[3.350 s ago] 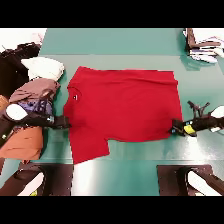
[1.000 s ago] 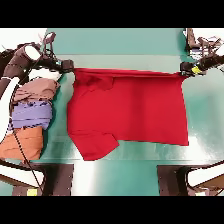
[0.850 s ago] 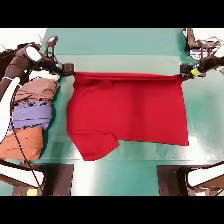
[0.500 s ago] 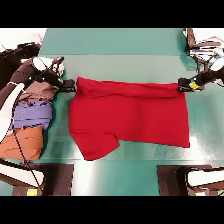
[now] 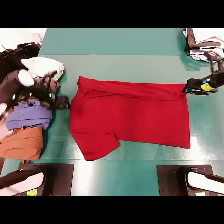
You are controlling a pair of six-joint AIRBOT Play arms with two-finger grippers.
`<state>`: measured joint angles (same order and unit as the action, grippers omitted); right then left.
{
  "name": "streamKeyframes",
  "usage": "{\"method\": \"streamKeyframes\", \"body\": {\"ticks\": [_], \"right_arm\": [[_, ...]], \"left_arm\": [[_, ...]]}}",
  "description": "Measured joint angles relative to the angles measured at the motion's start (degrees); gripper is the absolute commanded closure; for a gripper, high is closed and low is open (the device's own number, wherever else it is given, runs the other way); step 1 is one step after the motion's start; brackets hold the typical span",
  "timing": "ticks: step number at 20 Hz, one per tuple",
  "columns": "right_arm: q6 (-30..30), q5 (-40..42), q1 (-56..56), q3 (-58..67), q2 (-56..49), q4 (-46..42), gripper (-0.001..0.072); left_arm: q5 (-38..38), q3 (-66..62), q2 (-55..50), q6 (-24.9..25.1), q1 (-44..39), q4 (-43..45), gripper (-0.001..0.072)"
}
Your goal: Fold the shirts.
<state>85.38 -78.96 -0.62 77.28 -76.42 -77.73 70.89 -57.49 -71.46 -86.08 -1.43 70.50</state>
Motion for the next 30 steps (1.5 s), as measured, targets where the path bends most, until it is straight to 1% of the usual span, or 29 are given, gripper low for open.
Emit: {"method": "streamKeyframes", "body": {"ticks": [2, 5, 8, 11, 12, 14, 15, 16, 19, 21, 25, 27, 30], "right_arm": [[0.0, -1.3, 0.1, 0.0, 2.9, 0.0, 0.0222], [0.0, -2.5, 0.1, -0.1, 6.0, 0.1, 0.0222], [0.1, -3.3, 0.1, -0.1, 7.6, 0.1, 0.0223], [0.1, -4.7, 0.1, -0.1, 8.2, 0.1, 0.0223], [0.1, -5.1, 0.1, -0.1, 8.3, 0.1, 0.0223], [0.1, -6.3, 0.1, -0.1, 8.4, 0.1, 0.0223], [0.1, -6.9, 0.0, -0.1, 8.4, 0.1, 0.0223], [0.1, -7.6, -0.1, -0.1, 8.5, 0.1, 0.0223], [0.1, -9.7, -2.1, -1.6, 8.8, 0.0, 0.0223], [0.1, -10.6, -5.5, -5.7, 9.8, -0.1, 0.0222], [0.1, -11.2, -16.2, -20.3, 12.8, -0.4, 0.0223], [0.1, -10.2, -21.8, -28.1, 13.7, -0.4, 0.0225], [0.1, -7.6, -27.4, -37.1, 14.3, -0.1, 0.0264]], "left_arm": [[0.4, 9.4, 7.0, -1.1, 0.1, -1.0, 0.0215], [-0.8, 21.0, 14.2, -1.8, 0.0, -5.9, 0.0215], [-4.1, 28.7, 17.2, -1.2, 0.0, -11.6, 0.0215], [-8.4, 32.4, 18.4, 0.1, 0.1, -16.3, 0.0217], [-9.5, 33.1, 18.6, 0.5, -0.1, -17.5, 0.0244], [-12.0, 33.9, 18.8, 1.4, -1.5, -18.8, 0.0507], [-13.1, 34.2, 18.8, 1.6, -2.8, -19.4, 0.0627], [-14.2, 34.4, 18.8, 1.8, -3.9, -20.2, 0.0681], [-15.4, 34.3, 18.8, 2.3, -6.2, -20.9, 0.0682], [-15.5, 33.1, 18.9, 2.8, -6.9, -21.1, 0.0682], [-13.8, 29.4, 19.0, 4.0, -7.5, -21.5, 0.0682], [-13.4, 28.0, 19.0, 4.4, -7.5, -21.5, 0.0682], [-13.2, 26.8, 19.0, 4.8, -7.6, -21.6, 0.0682]]}}
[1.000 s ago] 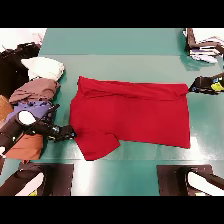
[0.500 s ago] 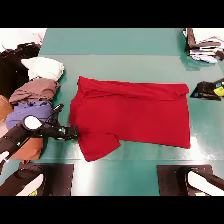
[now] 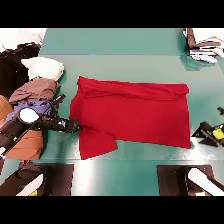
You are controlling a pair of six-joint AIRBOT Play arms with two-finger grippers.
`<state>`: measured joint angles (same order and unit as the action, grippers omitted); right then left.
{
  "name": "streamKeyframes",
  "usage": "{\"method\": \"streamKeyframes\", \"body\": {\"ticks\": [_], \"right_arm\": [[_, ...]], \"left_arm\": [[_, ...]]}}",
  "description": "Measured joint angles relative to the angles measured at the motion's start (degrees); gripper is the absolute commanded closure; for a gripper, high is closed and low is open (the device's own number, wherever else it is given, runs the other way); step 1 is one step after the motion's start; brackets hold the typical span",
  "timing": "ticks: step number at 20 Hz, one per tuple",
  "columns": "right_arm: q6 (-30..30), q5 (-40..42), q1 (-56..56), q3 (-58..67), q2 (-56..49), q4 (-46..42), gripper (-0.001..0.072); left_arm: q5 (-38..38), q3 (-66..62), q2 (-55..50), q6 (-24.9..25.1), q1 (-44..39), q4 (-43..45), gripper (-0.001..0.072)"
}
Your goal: Fold the shirts.
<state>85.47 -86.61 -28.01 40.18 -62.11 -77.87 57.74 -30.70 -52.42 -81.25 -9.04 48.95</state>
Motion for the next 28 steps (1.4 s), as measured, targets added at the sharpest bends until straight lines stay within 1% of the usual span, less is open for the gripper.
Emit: {"method": "streamKeyframes", "body": {"ticks": [2, 5, 6, 8, 9, 10, 11, 13, 16, 19, 22, 24, 26, 28], "right_arm": [[0.0, 2.0, -1.0, -3.8, 0.2, 0.2, 0.0265], [0.0, 4.2, 0.7, -6.8, 0.3, 0.4, 0.0272], [0.0, 4.4, 1.8, -7.3, 0.4, 0.5, 0.0341], [0.2, 5.4, 3.8, -7.9, 0.4, 0.2, 0.0455], [0.2, 5.9, 4.7, -8.1, 0.4, 0.3, 0.0593], [0.1, 6.7, 5.6, -8.3, 0.4, 0.4, 0.0683], [0.1, 7.2, 6.3, -8.3, 0.4, 0.4, 0.0697], [-0.1, 7.5, 7.9, -8.2, 0.5, 0.4, 0.0698], [-0.5, 8.4, 10.5, -6.2, 2.1, -0.3, 0.0698], [-0.7, 4.0, 13.2, -3.3, 6.1, -0.3, 0.0698], [-0.8, -1.3, 15.6, -0.7, 12.0, -0.3, 0.07], [-0.6, -3.9, 16.9, 1.4, 15.7, -0.3, 0.0701], [-0.1, -5.1, 18.3, 4.4, 17.6, -0.4, 0.0701], [0.3, -5.1, 20.2, 8.2, 16.6, -0.3, 0.0701]], "left_arm": [[0.2, -0.3, 0.0, 0.1, 0.0, 0.0, 0.0682], [0.1, -0.6, 0.0, 0.2, 0.0, -0.1, 0.0682], [0.0, -0.6, 0.0, 0.2, 0.0, -0.2, 0.0682], [0.0, -0.7, 0.0, 0.3, 0.0, 0.0, 0.0682], [-0.1, -0.7, 0.0, 0.3, 0.0, 0.1, 0.0683], [0.0, -0.7, 0.0, 0.3, 0.0, 0.3, 0.0684], [0.3, -0.7, 0.0, 0.3, 0.0, 0.7, 0.0684], [1.8, -0.7, 0.4, 0.2, 0.0, 1.9, 0.0685], [4.9, -0.7, 4.2, -2.5, 0.0, 6.8, 0.0684], [11.1, -0.7, 11.4, -6.5, 0.0, 12.4, 0.0684], [20.1, -1.2, 18.9, -10.4, 0.0, 14.6, 0.0684], [24.0, -3.2, 22.0, -12.3, 0.0, 15.2, 0.0684], [24.9, -6.2, 22.9, -13.2, 0.0, 16.3, 0.0684], [22.8, -9.1, 21.5, -13.3, 0.0, 18.3, 0.0683]]}}
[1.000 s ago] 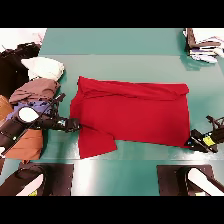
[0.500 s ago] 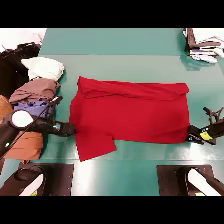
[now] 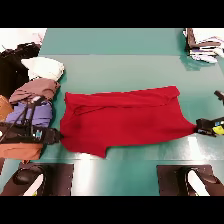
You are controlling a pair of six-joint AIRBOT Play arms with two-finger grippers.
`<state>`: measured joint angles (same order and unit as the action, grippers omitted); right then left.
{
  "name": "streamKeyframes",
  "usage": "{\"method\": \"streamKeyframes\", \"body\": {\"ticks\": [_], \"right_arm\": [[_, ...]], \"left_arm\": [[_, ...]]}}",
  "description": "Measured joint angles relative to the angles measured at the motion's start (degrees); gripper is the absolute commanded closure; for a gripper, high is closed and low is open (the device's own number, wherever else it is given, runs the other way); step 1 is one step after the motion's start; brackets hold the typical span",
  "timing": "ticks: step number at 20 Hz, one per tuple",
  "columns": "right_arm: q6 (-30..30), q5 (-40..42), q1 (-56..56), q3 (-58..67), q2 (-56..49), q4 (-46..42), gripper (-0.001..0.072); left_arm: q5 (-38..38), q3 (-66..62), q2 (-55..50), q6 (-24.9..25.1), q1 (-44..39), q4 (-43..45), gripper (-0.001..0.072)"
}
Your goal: Fold the shirts.
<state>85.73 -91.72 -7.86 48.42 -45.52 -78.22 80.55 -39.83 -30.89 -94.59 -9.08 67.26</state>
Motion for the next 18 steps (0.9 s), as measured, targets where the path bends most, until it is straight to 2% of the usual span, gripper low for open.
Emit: {"method": "streamKeyframes", "body": {"ticks": [3, 8, 15, 16, 17, 18], "right_arm": [[0.2, 2.6, 3.8, 6.5, -6.4, 0.0, 0.0701], [0.3, 8.5, 7.6, 18.5, -22.2, 0.3, 0.07], [0.3, 11.5, 8.5, 34.4, -41.0, 1.5, 0.0697], [0.3, 11.5, 8.5, 36.3, -43.2, 2.3, 0.0689], [0.2, 11.7, 8.2, 38.0, -45.2, 3.8, 0.0552], [-0.3, 11.9, 7.9, 39.4, -46.8, 5.6, 0.0421]], "left_arm": [[-6.1, -3.8, -6.1, 0.8, 0.0, 3.5, 0.0682], [-18.3, -10.4, -22.0, 3.0, 0.7, 7.0, 0.0682], [-32.4, -17.5, -38.3, 3.5, 3.0, 7.2, 0.068], [-33.8, -18.0, -39.5, 3.5, 3.1, 6.7, 0.06], [-35.0, -18.4, -40.5, 3.6, 3.2, 6.2, 0.0305], [-35.8, -18.7, -41.2, 3.6, 3.3, 5.8, 0.008]]}}
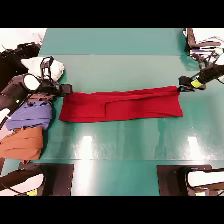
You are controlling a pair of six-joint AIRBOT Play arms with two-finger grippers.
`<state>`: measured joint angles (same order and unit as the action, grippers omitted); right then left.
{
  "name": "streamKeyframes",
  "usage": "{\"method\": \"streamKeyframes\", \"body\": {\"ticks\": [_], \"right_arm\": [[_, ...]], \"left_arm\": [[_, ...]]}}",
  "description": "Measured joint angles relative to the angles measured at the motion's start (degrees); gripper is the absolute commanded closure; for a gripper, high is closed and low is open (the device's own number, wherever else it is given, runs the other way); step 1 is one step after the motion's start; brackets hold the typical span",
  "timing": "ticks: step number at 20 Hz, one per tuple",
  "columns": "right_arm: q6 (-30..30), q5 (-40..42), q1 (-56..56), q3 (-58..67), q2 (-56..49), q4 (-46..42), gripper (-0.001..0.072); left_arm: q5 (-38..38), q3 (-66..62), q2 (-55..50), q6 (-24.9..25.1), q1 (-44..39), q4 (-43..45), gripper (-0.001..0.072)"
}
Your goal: Fold the shirts.
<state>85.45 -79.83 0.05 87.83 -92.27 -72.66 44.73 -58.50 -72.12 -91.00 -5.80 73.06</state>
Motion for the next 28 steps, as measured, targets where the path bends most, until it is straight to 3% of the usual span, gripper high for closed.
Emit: {"method": "streamKeyframes", "body": {"ticks": [4, 5, 6, 7, 8, 9, 17, 18, 20, 21, 28], "right_arm": [[-3.5, 0.0, -2.9, 3.3, -3.9, 9.6, 0.0393], [-4.5, -0.9, -4.1, 3.4, -4.1, 11.1, 0.0394], [-5.5, -1.9, -5.5, 2.9, -4.0, 12.3, 0.0374], [-6.5, -2.5, -6.9, 1.8, -3.6, 13.0, 0.029], [-7.5, -2.9, -8.4, 0.3, -2.9, 13.7, 0.0148], [-8.3, -3.0, -10.2, -1.8, -2.3, 14.2, 0.0115], [-14.5, -0.9, -17.3, -14.6, -5.6, 21.2, 0.0165], [-15.1, -0.7, -16.7, -14.9, -6.3, 22.3, 0.0264], [-16.0, 0.3, -15.0, -14.4, -7.7, 22.7, 0.057], [-16.3, 0.9, -14.1, -13.7, -8.2, 22.3, 0.0668], [-17.2, -4.0, -7.7, -3.4, -5.0, 23.3, 0.0699]], "left_arm": [[0.7, -2.4, -1.3, 0.0, 0.1, -1.1, 0.0094], [2.3, -3.5, -1.4, 0.0, 0.1, -1.1, 0.0214], [3.7, -4.4, -1.5, 0.0, 0.1, -1.3, 0.0486], [5.4, -5.3, -1.6, 0.0, 0.1, -1.3, 0.0684], [6.9, -5.8, -1.6, 0.0, 0.0, -1.4, 0.0673], [8.1, -6.3, -1.7, 0.0, -0.2, -1.5, 0.0674], [8.1, -7.4, -1.9, 0.1, -7.7, -4.1, 0.0682], [7.3, -7.4, -2.1, 0.0, -9.0, -4.5, 0.0682], [5.6, -7.8, -3.3, -0.2, -11.4, -5.9, 0.0682], [4.6, -8.2, -4.2, -0.2, -12.4, -6.8, 0.0682], [1.8, -18.6, -17.9, -0.4, -20.0, -11.3, 0.0682]]}}
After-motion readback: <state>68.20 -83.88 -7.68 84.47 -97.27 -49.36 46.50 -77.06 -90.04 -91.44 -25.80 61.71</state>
